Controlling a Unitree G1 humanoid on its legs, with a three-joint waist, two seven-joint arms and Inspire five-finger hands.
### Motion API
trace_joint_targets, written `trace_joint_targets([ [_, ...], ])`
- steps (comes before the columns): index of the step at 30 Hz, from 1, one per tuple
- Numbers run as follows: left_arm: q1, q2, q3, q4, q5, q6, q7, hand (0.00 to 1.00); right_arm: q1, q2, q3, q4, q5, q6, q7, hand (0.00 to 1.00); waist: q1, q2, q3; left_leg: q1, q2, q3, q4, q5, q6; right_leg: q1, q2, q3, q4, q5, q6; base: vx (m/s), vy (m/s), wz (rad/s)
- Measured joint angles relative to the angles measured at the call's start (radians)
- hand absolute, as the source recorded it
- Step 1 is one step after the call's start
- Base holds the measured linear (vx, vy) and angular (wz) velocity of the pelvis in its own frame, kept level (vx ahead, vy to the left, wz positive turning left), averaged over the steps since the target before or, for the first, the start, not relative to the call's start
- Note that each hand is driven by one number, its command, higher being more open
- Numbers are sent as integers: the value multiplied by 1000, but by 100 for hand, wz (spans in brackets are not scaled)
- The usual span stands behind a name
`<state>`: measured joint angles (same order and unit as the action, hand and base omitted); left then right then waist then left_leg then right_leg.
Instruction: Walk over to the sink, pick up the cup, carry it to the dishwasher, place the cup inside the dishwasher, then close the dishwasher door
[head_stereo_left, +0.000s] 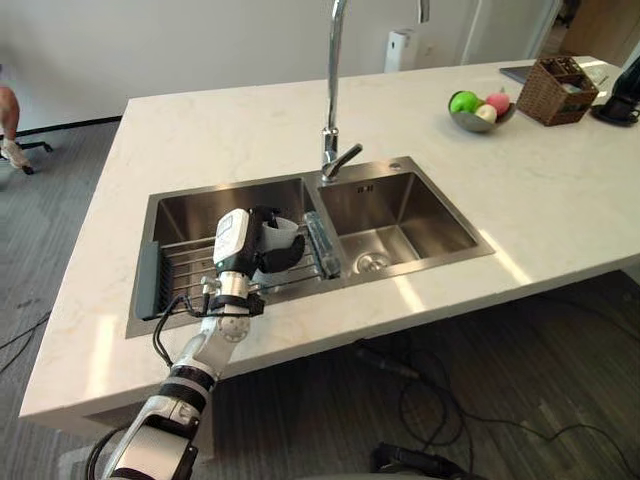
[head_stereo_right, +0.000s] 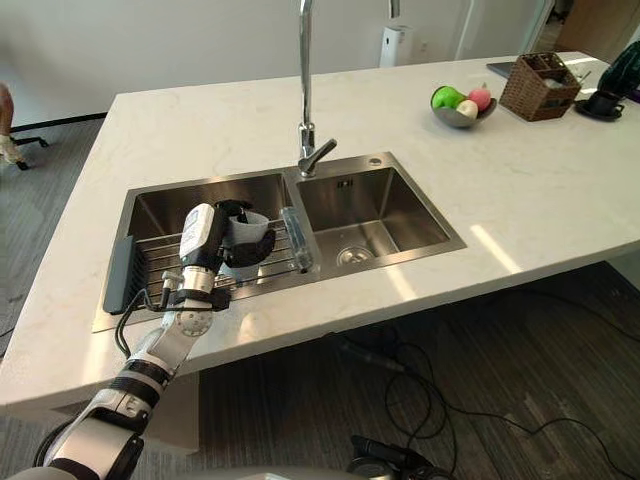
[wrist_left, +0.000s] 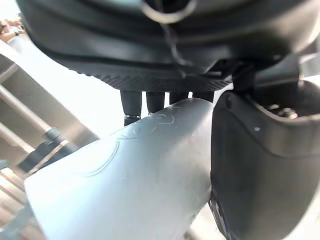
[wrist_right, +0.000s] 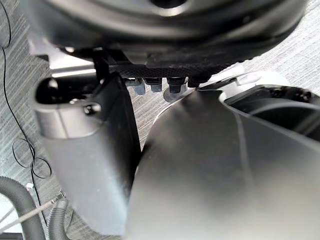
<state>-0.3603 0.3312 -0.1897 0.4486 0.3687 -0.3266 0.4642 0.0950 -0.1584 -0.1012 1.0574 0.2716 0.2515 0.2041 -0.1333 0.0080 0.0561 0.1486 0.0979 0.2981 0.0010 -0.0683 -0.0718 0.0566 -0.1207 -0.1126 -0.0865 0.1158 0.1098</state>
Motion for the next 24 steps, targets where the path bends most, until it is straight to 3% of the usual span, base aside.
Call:
trace_joint_targets([
  [9,43,-34,77,-107,-270,-82,14,0,5,-9,-3,1,0,12,2,100,39,-3,1,-5,-14,-43,-2,12,11,15,-16,-38,-5,-2,-1,-66,-28,13],
  [14,149,-65,111,-279,-458,-92,-43,0,5,-7,-2,-3,2,18,2,100,44,-4,1,-8,-14,-59,-25,27,11,15,-15,-57,0,-4,-3,-12,-31,10],
  [19,309,-114,112,-512,-411,-120,-54,0,11,-13,-1,-4,3,27,-10,100,86,-5,0,-8,-15,-79,-30,29,12,24,-16,-85,0,-4,-3,-1,-18,12],
  [24,387,-113,144,-576,-288,-138,-28,0,20,-17,11,-3,-2,36,-8,100,121,-14,-5,-17,-21,-118,-26,36,18,38,-23,-130,0,-9,-10,-57,-23,25],
])
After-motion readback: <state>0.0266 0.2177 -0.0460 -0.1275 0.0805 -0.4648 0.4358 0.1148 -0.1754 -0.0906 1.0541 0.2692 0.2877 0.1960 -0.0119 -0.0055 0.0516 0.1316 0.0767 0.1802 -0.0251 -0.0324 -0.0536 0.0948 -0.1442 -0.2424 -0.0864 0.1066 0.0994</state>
